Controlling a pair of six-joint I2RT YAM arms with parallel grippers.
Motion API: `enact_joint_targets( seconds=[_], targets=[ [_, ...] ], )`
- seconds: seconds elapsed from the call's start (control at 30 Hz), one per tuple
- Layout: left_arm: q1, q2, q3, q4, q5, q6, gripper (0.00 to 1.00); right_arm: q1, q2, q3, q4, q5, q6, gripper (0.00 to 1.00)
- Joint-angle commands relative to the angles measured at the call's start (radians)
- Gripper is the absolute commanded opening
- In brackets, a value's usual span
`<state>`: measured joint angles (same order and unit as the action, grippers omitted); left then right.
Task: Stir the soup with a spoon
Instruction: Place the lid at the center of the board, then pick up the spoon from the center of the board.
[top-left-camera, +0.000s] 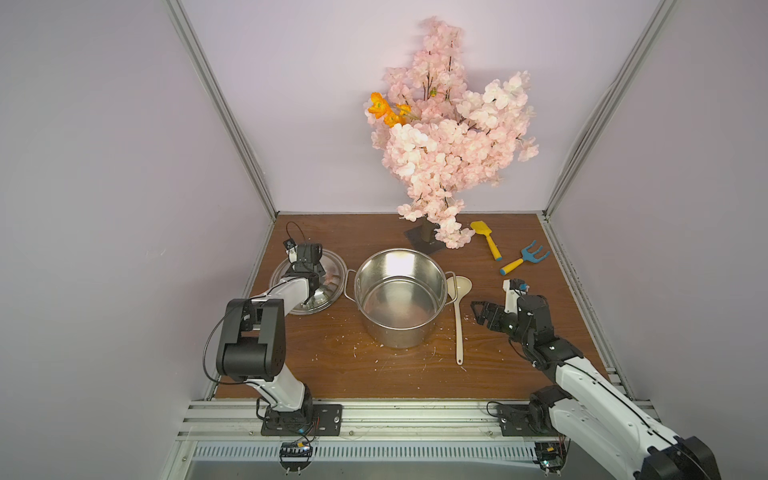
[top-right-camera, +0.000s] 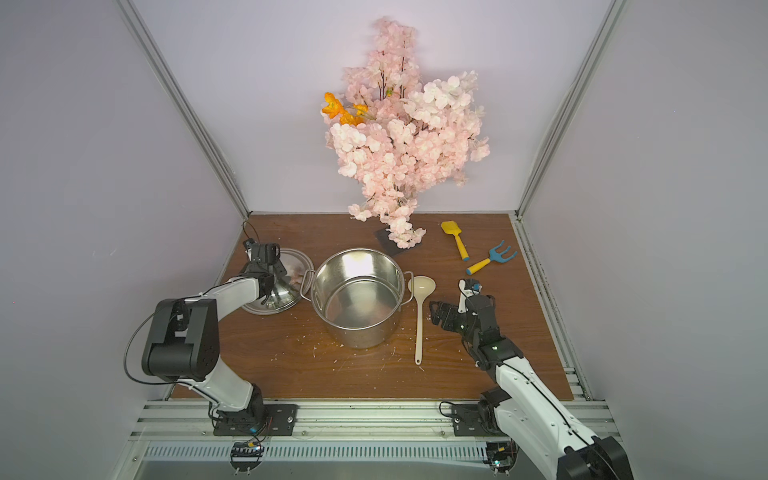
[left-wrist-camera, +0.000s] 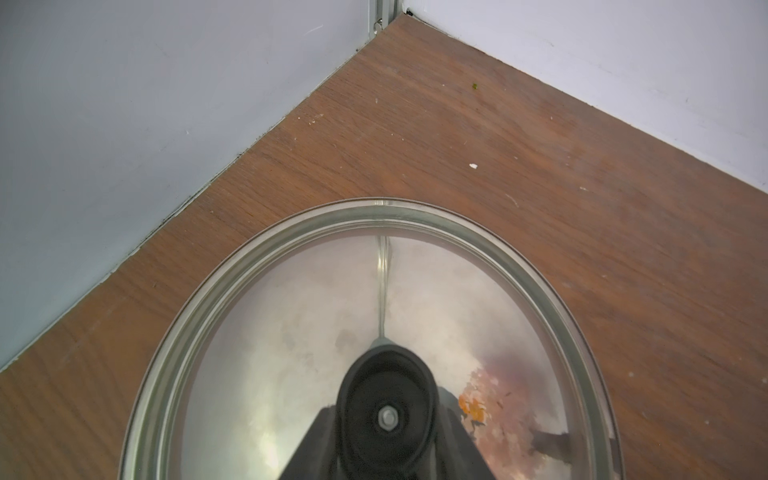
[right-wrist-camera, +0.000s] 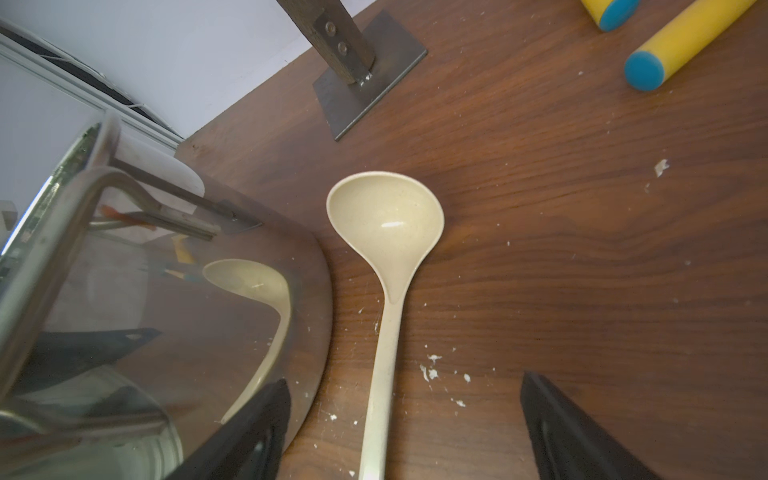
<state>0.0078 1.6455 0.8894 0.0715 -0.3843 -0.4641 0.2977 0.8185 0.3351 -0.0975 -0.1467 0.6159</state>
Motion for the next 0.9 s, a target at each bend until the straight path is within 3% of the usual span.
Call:
enact_joint_targets(
  seconds=[0.0,0.17,0.27,0.63,0.87],
  targets=[
    [0.013,0.032,0.005,-0.062,-0.019,-0.034,0.44,0.018,0.013,-0.011,0.013,-0.014,0.028,0.89],
    [0.014,-0.059,-0.003,-0.099,0.015,-0.067,0.71,0.066,0.088,-0.002,0.016,-0.014,0.039,0.86],
    [0.014,-0.13,0.008,-0.15,0.066,-0.073,0.77,0.095,0.153,0.011,0.026,-0.026,0.039,0.82],
    [0.014,-0.425,0.018,-0.303,0.336,-0.049,0.78,0.228,0.318,0.041,0.079,-0.014,0.058,0.6],
    [0.014,-0.568,0.013,-0.372,0.501,-0.044,0.76,0.24,0.409,0.045,0.117,0.001,0.071,0.52]
  ],
)
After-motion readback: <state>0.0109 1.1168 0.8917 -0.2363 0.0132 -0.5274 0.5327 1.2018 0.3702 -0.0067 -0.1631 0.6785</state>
